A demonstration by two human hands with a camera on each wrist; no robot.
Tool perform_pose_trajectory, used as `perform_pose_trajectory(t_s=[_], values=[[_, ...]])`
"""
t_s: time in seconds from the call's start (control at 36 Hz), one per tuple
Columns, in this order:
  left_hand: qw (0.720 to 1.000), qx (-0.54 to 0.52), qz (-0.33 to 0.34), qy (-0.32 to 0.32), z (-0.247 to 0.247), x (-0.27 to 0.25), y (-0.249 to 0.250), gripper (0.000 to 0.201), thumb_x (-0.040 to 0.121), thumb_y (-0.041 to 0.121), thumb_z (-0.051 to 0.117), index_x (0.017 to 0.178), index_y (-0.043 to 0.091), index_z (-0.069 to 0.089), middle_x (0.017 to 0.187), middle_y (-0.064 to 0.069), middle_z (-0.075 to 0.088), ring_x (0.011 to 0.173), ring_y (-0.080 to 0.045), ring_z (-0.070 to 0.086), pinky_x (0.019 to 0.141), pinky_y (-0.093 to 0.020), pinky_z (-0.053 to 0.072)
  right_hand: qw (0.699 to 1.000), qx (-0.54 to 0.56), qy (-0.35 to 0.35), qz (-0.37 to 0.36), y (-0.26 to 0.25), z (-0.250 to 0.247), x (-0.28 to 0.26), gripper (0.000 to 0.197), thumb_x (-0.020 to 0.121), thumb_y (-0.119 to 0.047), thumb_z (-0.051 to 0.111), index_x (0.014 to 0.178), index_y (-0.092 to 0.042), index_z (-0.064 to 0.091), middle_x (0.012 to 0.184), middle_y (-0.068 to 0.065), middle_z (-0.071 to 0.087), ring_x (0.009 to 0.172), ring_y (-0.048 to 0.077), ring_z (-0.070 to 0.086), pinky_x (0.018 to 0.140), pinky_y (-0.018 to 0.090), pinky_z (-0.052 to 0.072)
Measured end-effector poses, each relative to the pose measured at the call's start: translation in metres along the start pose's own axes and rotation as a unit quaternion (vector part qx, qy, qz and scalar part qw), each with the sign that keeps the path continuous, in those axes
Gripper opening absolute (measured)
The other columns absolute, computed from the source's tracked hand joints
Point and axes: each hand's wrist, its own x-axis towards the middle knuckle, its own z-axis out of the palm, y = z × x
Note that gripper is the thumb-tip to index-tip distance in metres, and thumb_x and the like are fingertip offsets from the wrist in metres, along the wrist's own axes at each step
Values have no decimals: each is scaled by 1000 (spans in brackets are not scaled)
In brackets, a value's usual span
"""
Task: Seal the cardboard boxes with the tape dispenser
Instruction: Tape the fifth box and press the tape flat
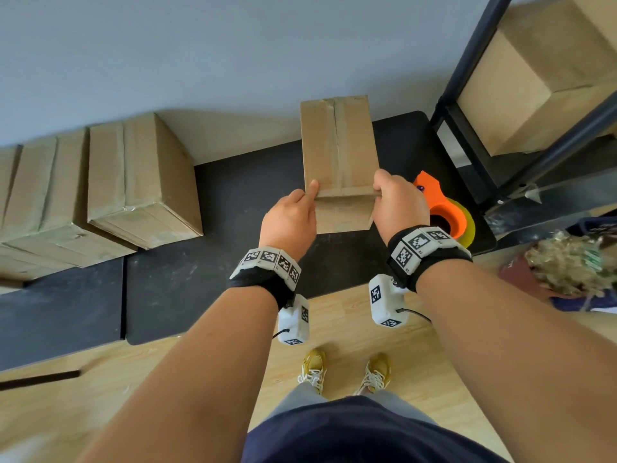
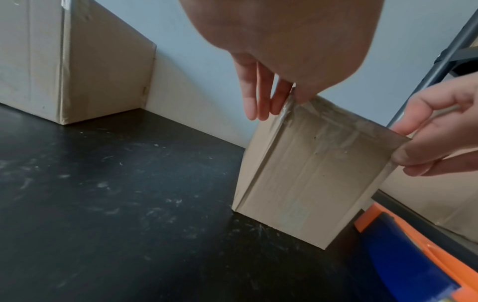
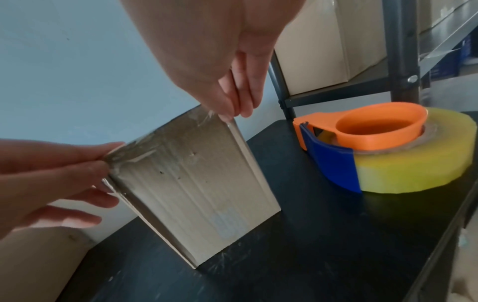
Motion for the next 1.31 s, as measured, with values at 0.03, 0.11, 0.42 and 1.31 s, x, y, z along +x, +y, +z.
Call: perform_pose_trajectory(t_s=[0.03,0.11,0.42,1.31], values=[[1000,3,1,-4,0,-1,-1,42,97,14,47,139,16,49,80,-3,52,63,-20,43,52,-35,45,1000,-1,-1,1,-1,0,0,17,90,4,53,102,-8,54,85,9,57,73,25,56,63,37,51],[999,34,2,-35,-2,0,0,53,92,4,50,143,15,43,84,-6,53,64,-22,43,56,-38,47,1000,0,-8,2,-1,-2,1,18,91,2,54,105,-8,53,89,10,58,77,26,58,68,40,55],[990,116,-11,-81,-1,-2,5,77,86,1,53,152,17,17,106,-6,51,75,-18,39,64,-30,36,995,-90,-46,23,-16,-1,11,55,89,-60,58,118,-14,50,103,10,60,96,29,60,73,39,53],[997,55,-48,-38,-10,8,10,45,96,41,45,139,25,47,86,2,55,76,-20,56,69,-34,51,996,63,-57,28,1,-13,4,14,91,-5,56,100,-15,59,89,6,64,82,26,62,74,39,53]])
